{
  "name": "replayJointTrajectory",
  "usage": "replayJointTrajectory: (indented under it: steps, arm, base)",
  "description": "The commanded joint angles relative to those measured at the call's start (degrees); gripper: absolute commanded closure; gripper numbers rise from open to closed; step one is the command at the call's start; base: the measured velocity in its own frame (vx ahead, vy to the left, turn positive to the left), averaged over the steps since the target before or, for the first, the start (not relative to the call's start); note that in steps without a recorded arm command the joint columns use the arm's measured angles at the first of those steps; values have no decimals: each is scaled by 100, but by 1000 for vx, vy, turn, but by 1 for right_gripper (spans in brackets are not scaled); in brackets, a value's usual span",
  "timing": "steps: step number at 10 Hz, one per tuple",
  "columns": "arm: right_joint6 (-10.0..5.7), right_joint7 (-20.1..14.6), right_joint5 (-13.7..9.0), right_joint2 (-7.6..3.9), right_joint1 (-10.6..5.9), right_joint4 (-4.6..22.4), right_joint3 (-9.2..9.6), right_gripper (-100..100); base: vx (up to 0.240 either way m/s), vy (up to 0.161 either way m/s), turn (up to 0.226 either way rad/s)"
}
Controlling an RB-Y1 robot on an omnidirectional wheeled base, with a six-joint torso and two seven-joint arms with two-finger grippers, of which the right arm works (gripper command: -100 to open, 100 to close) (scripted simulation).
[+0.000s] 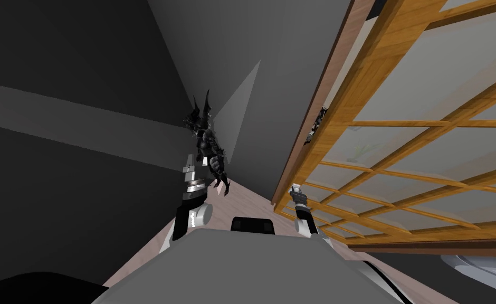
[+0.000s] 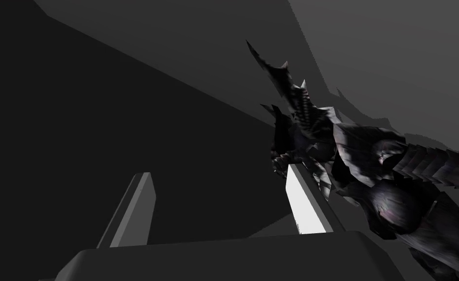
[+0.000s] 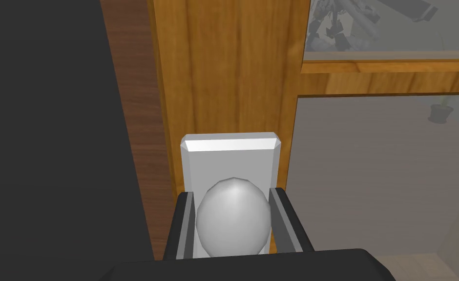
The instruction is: Pull the door open
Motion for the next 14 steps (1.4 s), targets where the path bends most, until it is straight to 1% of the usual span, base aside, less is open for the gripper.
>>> replayJointTrajectory:
  steps: [1, 2, 3, 5, 8, 9, 11, 12, 13, 14]
  arm:
    - [-7, -3, -1, -1, 2, -2, -2, 100]
    - [-7, -3, -1, -1, 2, -2, -2, 100]
    - [-31, -126, 67, -62, 32, -18, 108, 100]
    - [-58, -236, 126, -117, 60, -34, 203, 100]
    - [-120, -489, 260, -244, 124, -69, 419, 100]
    - [-149, -607, 323, -303, 154, -86, 521, 100]
    - [-184, -748, 398, -374, 189, -106, 642, 100]
    - [-169, -692, 377, -344, 169, -89, 606, 100]
    - [-246, -829, 458, -415, 237, -106, 740, 100]
    - [-292, -896, 497, -458, 267, -120, 803, 100]
  base:
    - [0, 0, 0]
    - [0, 0, 0]
    - [-116, 2, 73]
    - [-194, -31, 62]
    - [-219, -14, 69]
    - [-223, -51, 87]
    - [-223, -23, 66]
    - [-94, -5, 18]
    - [-158, -39, 74]
    - [-227, -40, 80]
